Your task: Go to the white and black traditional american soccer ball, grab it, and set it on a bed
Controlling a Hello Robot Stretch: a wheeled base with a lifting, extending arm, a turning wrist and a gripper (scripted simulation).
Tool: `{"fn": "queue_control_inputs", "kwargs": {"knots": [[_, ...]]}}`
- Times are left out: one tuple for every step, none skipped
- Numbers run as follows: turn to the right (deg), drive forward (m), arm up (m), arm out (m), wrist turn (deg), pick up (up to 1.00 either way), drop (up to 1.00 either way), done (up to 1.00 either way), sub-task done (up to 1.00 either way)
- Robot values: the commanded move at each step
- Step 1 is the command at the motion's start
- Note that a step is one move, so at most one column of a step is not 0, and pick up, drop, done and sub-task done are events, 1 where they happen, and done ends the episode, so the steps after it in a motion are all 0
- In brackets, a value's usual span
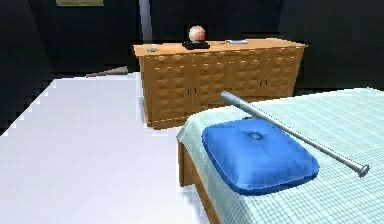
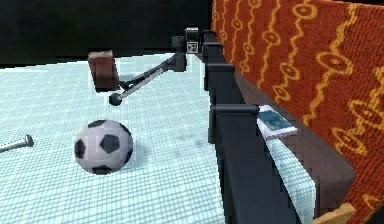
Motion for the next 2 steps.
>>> {"fn": "queue_control_inputs", "kwargs": {"knots": [[0.0,0.0,0.0,-0.08,0.0,0.0,0.0,0.0,0.0],[0.0,0.0,0.0,0.0,0.0,0.0,0.0,1.0,0.0]]}}
